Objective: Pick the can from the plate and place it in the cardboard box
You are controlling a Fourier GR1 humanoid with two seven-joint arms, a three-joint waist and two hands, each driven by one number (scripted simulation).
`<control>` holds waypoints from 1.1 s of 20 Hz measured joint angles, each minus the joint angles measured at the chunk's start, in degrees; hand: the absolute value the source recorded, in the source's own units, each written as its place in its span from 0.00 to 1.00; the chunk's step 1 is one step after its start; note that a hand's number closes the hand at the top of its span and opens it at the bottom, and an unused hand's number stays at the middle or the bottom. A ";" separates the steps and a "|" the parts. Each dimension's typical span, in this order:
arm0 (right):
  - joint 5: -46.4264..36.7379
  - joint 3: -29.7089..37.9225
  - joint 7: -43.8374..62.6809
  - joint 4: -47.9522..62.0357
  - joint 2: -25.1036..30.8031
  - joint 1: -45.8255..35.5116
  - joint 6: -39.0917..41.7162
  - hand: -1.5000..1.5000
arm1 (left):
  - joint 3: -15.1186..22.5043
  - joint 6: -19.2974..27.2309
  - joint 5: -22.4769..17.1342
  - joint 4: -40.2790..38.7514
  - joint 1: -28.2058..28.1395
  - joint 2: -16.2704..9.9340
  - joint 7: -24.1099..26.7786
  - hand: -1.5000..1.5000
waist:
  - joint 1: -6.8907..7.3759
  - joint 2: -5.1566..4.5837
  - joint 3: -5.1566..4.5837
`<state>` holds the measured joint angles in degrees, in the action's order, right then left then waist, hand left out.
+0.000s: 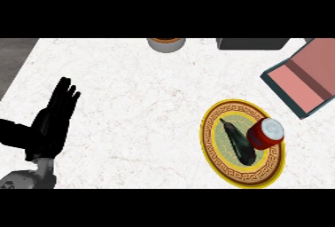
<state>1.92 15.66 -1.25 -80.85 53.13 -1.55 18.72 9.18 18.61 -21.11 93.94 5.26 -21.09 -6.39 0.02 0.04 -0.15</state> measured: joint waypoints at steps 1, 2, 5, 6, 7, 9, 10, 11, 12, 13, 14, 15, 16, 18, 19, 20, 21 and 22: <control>0.63 -0.73 1.79 -0.45 1.59 -0.50 2.69 0.00 | 0.12 0.05 0.04 -0.07 0.35 0.31 -0.12 0.50 | 0.08 -0.02 -0.01; 1.66 -1.29 4.26 -1.61 2.91 -0.98 5.13 0.00 | 0.06 -0.12 0.08 -0.37 0.30 0.37 0.05 0.50 | 0.06 0.00 -0.02; 4.85 -2.40 11.30 -4.78 4.27 -2.05 10.10 0.00 | -0.55 -0.18 0.40 -0.58 0.44 0.61 -0.02 0.50 | -0.01 0.03 0.01; 6.70 -2.67 14.51 -6.09 4.48 -3.37 11.34 0.00 | -0.63 -0.19 0.60 -1.25 1.15 0.90 -0.05 0.50 | -0.02 0.02 0.03; 8.35 -2.50 16.98 -7.58 4.36 -3.70 12.35 0.00 | -0.74 -0.29 0.67 -0.67 1.04 0.91 -0.50 0.50 | -0.05 0.04 0.03; 10.97 -2.94 21.71 -10.04 3.39 -5.25 13.28 0.00 | -0.64 0.20 1.39 -0.11 1.21 1.50 -1.25 0.50 | -0.02 0.05 0.06; 11.81 -3.30 23.60 -11.22 2.61 -5.78 13.45 0.00 | -1.11 -0.44 1.33 -0.39 1.02 1.44 -1.10 0.50 | -0.01 0.05 0.06; 12.97 -3.42 25.73 -12.68 2.13 -6.27 13.77 0.00 | -1.59 -0.72 1.35 -0.82 1.24 1.53 -1.19 0.50 | -0.04 0.04 0.07; 13.28 -3.71 27.12 -13.67 1.03 -6.63 13.51 0.00 | -2.06 -1.19 1.29 -0.62 1.25 1.51 -1.39 0.50 | -0.02 0.04 0.07; 13.66 -3.93 28.53 -14.61 0.27 -7.18 13.62 0.00 | -2.07 -1.25 1.80 -1.26 1.35 2.10 -1.03 0.50 | -0.02 0.03 0.09; 13.83 -4.15 29.91 -15.53 -0.65 -7.55 13.55 0.00 | -2.48 -1.88 1.98 -1.75 1.29 2.17 -0.74 0.50 | -0.02 0.02 0.09; 12.86 -4.70 30.03 -15.10 -1.66 -8.10 13.70 0.00 | -2.57 -1.97 2.33 -1.43 1.10 2.53 -0.80 0.50 | 0.05 0.01 0.09; 12.81 -5.19 31.92 -16.32 -2.53 -8.49 13.31 0.00 | -2.70 -2.28 2.48 -1.10 0.56 2.79 -0.67 0.50 | 0.07 0.00 0.11; 11.60 -5.88 33.99 -17.68 -3.98 -8.68 13.13 0.00 | -2.87 -2.16 3.09 -0.78 0.99 3.45 -1.53 0.50 | 0.05 0.00 0.12; 10.51 -6.51 34.88 -17.74 -4.84 -9.24 12.84 0.00 | -3.15 -2.64 3.27 -1.47 1.18 3.74 -1.16 0.50 | 0.07 -0.01 0.12; 9.91 -6.77 36.06 -18.13 -5.22 -9.43 12.91 0.00 | -3.08 -2.56 3.60 -0.57 0.53 3.97 -1.49 0.50 | 0.10 -0.01 0.12; 9.26 -7.14 37.03 -18.54 -6.06 -9.56 12.88 0.00 | -3.55 -2.76 3.72 -0.88 1.12 4.06 -1.95 0.50 | 0.08 -0.01 0.12; 9.10 -7.60 38.64 -19.38 -6.85 -9.62 12.68 0.00 | -4.13 -3.61 3.54 -1.94 1.82 4.04 -1.71 0.50 | 0.02 -0.02 0.13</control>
<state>11.02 8.07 37.39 -100.23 46.28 -11.17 31.40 5.05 15.00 -17.56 91.99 7.09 -17.06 -8.10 0.04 0.03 -0.03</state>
